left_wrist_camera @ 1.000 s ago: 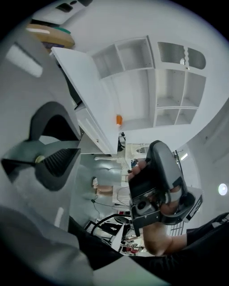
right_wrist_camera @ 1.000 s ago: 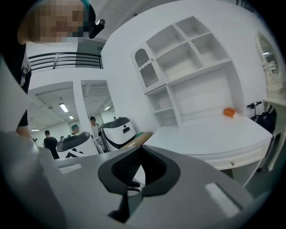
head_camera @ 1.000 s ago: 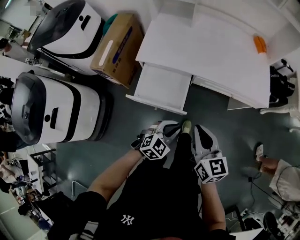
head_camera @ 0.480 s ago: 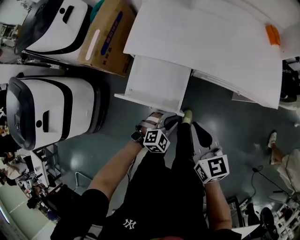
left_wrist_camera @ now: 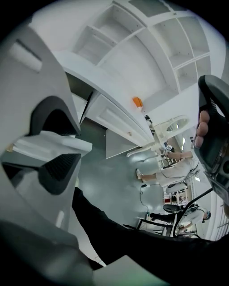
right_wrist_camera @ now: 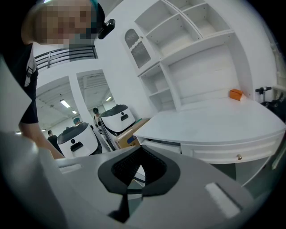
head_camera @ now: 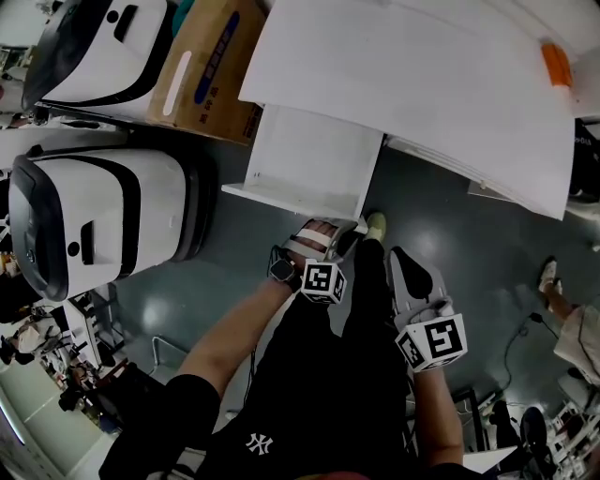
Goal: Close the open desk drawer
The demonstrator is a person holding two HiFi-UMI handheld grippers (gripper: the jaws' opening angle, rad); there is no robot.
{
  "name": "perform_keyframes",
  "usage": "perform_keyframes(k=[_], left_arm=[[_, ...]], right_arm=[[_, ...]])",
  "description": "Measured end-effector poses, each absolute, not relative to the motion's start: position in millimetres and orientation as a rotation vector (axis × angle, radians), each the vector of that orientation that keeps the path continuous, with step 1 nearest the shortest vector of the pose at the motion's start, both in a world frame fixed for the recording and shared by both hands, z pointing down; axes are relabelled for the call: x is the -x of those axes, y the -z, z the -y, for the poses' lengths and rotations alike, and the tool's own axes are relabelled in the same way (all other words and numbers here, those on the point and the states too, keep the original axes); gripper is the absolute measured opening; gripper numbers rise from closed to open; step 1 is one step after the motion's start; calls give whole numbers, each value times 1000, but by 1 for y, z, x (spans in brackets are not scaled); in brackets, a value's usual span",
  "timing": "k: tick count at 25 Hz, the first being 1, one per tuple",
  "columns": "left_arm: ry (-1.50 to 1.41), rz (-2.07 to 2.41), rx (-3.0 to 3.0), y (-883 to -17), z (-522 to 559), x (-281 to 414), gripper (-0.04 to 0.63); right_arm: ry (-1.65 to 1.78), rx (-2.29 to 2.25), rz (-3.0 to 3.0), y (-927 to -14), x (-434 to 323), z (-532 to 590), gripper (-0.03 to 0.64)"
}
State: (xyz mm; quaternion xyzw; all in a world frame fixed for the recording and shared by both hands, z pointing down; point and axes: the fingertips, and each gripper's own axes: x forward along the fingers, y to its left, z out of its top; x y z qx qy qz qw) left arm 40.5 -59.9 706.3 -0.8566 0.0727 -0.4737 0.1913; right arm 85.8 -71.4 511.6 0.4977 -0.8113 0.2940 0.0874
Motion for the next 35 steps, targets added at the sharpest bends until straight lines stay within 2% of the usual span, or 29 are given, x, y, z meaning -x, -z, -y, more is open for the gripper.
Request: perform_keyframes(k=[12,35], left_arm=[[1347,-218,2404,-713,85,-49,124],[1177,-421,2320,-709,172,-80,137]], right_arm=[[-896,-1525,2402,-518,-105,83,17],[-985,-1529,2408,-535,-146,121,17]])
